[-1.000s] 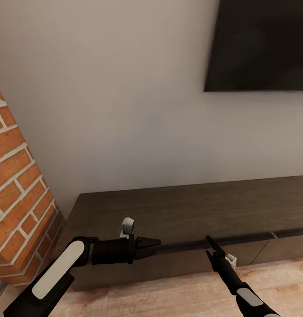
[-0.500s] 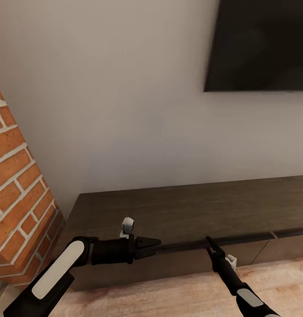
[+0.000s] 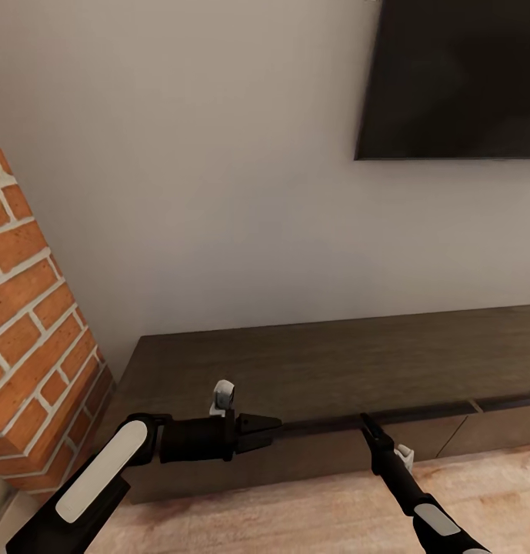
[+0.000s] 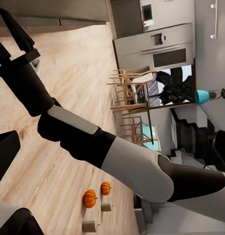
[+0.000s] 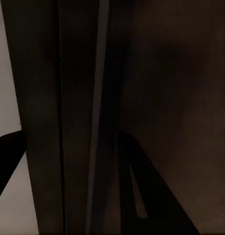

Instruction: Place each of the two pumpkins and all three candles from the living room inside a cabinet in the living room (use any cabinet), then make sure every cabinet is closed, and position the cauldron so it is next to a table in the living room.

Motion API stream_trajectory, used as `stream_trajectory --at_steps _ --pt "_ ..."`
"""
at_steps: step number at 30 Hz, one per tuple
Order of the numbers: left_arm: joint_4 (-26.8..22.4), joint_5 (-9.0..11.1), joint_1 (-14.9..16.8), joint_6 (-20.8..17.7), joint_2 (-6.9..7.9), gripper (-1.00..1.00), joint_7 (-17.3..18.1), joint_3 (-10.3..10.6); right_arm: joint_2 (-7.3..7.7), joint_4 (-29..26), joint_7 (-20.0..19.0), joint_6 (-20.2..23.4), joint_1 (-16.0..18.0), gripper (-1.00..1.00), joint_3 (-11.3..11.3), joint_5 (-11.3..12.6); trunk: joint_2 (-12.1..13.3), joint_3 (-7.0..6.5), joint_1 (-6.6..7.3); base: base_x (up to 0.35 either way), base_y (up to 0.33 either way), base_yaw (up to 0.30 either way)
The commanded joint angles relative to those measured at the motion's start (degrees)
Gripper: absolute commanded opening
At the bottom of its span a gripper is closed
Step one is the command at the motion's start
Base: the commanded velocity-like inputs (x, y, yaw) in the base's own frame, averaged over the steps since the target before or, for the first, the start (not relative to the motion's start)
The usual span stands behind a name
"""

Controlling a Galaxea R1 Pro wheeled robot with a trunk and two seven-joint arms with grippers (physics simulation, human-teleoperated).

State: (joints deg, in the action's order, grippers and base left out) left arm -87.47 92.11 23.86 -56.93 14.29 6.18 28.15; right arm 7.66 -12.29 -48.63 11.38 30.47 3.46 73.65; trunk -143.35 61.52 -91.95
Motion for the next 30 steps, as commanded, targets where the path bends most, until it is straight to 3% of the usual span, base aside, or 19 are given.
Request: stream_trajectory --at_steps 1,30 --pt "0.0 -0.5 0.0 0.0 0.04 1.0 0.6 0.1 -0.02 0.0 -0.2 0.6 0.0 -1.0 0.2 0.1 0.0 0.05 0.02 -0.018 0.0 0.0" --pt "0.1 -0.5 0.0 0.0 0.04 1.0 0.6 0.1 -0.02 0.1 -0.1 0.6 0.0 -1.0 0.2 0.1 0.0 0.05 0.02 -0.016 0.0 0.0"
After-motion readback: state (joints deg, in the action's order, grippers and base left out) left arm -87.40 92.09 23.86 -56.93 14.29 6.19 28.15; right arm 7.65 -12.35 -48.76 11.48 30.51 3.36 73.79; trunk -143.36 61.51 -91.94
